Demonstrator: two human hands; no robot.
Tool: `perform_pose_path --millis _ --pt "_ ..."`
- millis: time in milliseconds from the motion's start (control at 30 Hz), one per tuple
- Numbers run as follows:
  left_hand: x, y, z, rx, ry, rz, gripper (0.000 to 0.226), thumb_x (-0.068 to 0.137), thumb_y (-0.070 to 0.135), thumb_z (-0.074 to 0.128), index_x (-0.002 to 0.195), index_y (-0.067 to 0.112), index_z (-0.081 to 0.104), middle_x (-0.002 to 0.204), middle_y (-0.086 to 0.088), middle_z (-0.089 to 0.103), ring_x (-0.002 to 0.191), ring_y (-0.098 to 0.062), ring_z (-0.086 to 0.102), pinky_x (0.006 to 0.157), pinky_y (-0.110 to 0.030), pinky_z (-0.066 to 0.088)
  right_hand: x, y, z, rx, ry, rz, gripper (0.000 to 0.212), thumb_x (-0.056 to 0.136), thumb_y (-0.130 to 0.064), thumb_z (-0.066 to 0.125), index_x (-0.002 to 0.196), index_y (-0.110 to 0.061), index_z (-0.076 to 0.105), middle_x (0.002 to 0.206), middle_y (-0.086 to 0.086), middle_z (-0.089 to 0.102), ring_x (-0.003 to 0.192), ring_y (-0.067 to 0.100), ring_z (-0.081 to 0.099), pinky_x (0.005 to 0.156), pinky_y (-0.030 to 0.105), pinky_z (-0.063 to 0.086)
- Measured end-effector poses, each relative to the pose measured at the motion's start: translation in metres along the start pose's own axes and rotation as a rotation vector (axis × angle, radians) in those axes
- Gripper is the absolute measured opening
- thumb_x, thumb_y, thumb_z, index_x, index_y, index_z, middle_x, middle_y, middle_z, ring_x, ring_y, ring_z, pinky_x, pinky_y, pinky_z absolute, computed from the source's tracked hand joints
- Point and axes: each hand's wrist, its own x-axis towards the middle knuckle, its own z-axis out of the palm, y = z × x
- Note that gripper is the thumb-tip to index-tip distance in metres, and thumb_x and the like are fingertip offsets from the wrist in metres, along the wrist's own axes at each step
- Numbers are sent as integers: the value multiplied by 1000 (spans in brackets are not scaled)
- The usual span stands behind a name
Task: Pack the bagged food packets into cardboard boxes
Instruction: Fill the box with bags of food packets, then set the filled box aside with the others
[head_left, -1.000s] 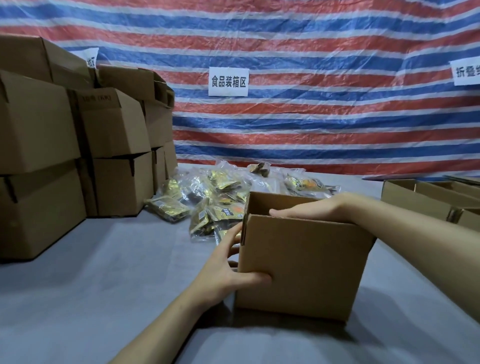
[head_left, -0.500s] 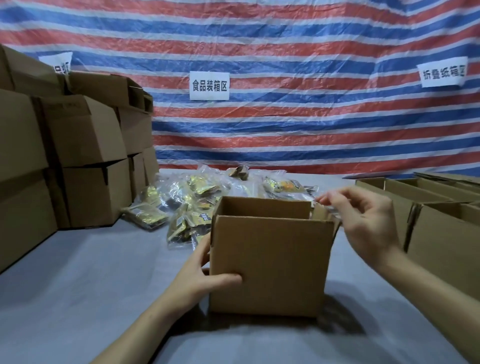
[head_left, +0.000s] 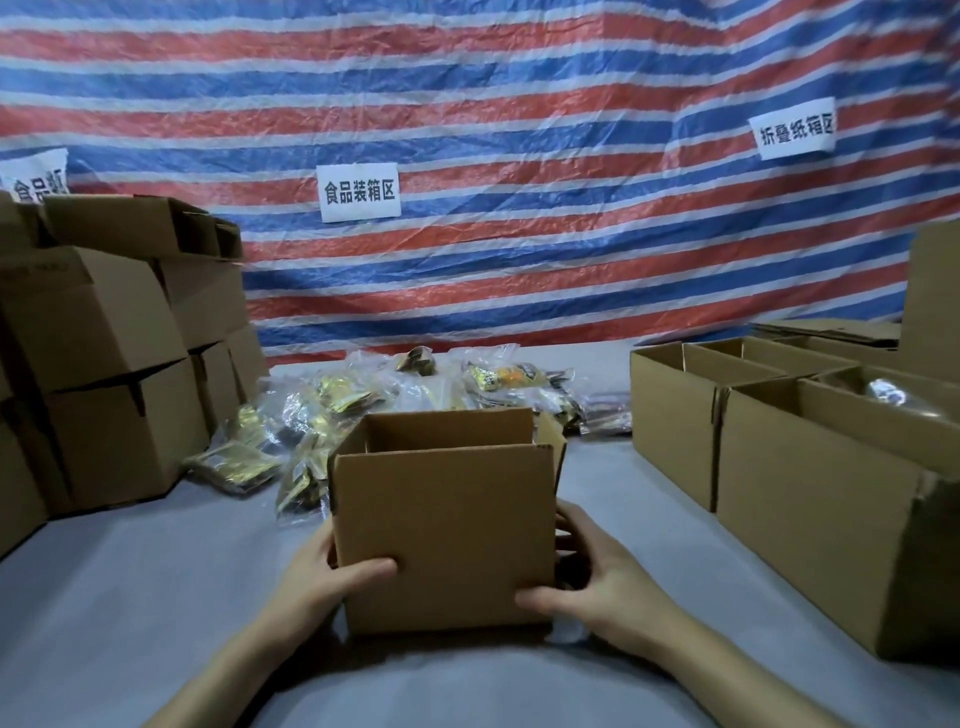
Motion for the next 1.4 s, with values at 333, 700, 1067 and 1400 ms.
perform_pose_path --millis 333,700,1067,1400 --pt "-6 28 22 -15 -69 -81 66 52 25 96 111 14 69 104 -1 79 94 -16 75 66 -19 58 -10 -12 -27 41 45 74 108 54 -3 98 144 -25 43 129 9 61 112 23 65 95 47 56" --pt "34 128 115 -301 -95 152 36 77 35 77 111 24 73 116 3 76 98 -10 74 67 -24 60 -60 -119 -130 -213 349 -109 93 39 -69 89 118 -65 42 113 -25 61 101 -1 62 78 15 53" --pt "89 230 293 -173 -150 246 40 96 48 63 128 24 60 117 8 68 100 -7 64 69 -21 49 -119 -141 -255 -396 833 -32 119 49 -72 82 150 -26 39 145 0 53 129 21 52 102 42 49" --pt "119 242 377 -332 -169 26 26 92 31 61 115 20 60 117 -5 61 108 -23 55 93 -39 48 -117 -86 -278 -532 1021 143 133 58 -72 82 159 -18 14 159 11 34 144 34 37 109 51 39"
